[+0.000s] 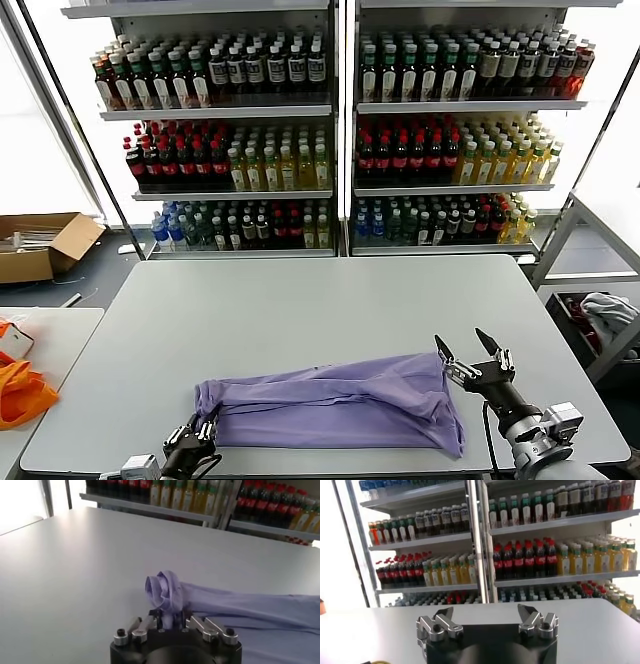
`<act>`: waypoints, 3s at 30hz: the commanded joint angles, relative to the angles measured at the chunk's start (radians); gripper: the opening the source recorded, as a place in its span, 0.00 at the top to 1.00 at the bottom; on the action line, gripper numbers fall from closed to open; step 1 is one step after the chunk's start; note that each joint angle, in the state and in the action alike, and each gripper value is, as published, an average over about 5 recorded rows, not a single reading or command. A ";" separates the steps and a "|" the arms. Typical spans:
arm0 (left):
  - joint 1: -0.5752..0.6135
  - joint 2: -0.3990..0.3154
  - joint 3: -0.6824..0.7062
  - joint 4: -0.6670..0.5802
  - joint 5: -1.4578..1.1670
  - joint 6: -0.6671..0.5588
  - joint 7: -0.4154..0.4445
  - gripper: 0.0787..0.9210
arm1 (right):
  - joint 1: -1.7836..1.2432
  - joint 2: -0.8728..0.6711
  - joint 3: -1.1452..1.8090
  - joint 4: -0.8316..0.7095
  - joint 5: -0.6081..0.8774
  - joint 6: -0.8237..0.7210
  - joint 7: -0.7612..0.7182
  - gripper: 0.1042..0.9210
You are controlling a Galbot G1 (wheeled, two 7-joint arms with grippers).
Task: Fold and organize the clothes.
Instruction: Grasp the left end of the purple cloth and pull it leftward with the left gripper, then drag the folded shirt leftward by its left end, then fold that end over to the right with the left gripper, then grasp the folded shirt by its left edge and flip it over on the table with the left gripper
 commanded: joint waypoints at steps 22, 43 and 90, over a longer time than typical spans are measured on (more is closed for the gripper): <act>-0.099 0.471 -0.745 0.165 -0.362 0.026 0.229 0.98 | -0.013 -0.009 -0.020 0.043 0.055 -0.010 0.019 0.12; -0.086 0.127 0.107 -0.190 -0.234 -0.034 -0.011 0.98 | -0.106 0.060 -0.053 0.116 -0.017 -0.001 0.002 0.12; -0.213 0.245 -0.212 0.206 -0.298 0.057 0.089 0.12 | -0.104 0.063 -0.068 0.158 -0.024 -0.009 0.002 0.12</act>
